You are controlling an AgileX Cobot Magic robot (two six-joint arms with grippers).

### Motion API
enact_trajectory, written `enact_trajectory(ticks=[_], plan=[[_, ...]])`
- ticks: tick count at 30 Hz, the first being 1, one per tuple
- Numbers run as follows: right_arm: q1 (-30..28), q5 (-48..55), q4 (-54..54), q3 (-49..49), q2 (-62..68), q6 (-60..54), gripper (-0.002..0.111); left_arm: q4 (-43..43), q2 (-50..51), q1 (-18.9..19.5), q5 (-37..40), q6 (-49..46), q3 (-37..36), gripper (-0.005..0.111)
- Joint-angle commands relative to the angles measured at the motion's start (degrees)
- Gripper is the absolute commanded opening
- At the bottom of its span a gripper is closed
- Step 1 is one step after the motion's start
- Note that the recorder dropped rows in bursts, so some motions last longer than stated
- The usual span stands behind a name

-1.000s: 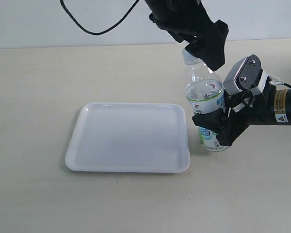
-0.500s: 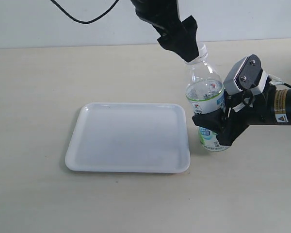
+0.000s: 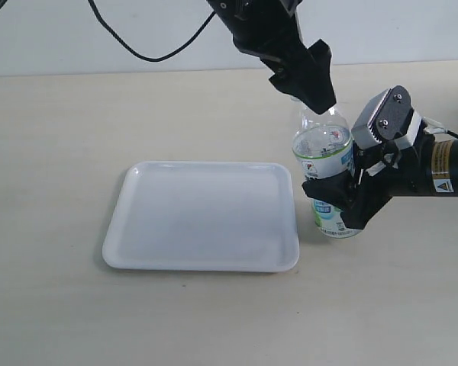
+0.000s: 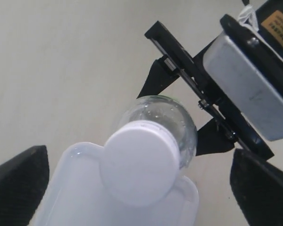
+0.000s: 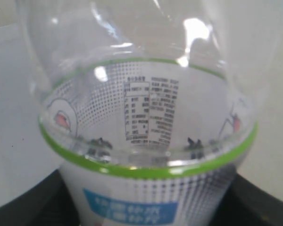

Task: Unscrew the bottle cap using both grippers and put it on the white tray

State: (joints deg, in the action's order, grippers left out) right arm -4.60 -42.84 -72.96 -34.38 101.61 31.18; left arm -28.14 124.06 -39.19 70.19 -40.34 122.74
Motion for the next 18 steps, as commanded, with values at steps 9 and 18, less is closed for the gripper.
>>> enact_trajectory(ticks=[9, 18], plan=[[-0.03, -0.57, -0.03, -0.03, -0.23, 0.35, 0.0, -1.65, -0.33, 0.0, -0.22, 0.55, -0.11, 0.045], [-0.03, -0.57, -0.03, -0.03, -0.23, 0.35, 0.0, -1.65, -0.33, 0.0, -0.22, 2.14, -0.11, 0.004]])
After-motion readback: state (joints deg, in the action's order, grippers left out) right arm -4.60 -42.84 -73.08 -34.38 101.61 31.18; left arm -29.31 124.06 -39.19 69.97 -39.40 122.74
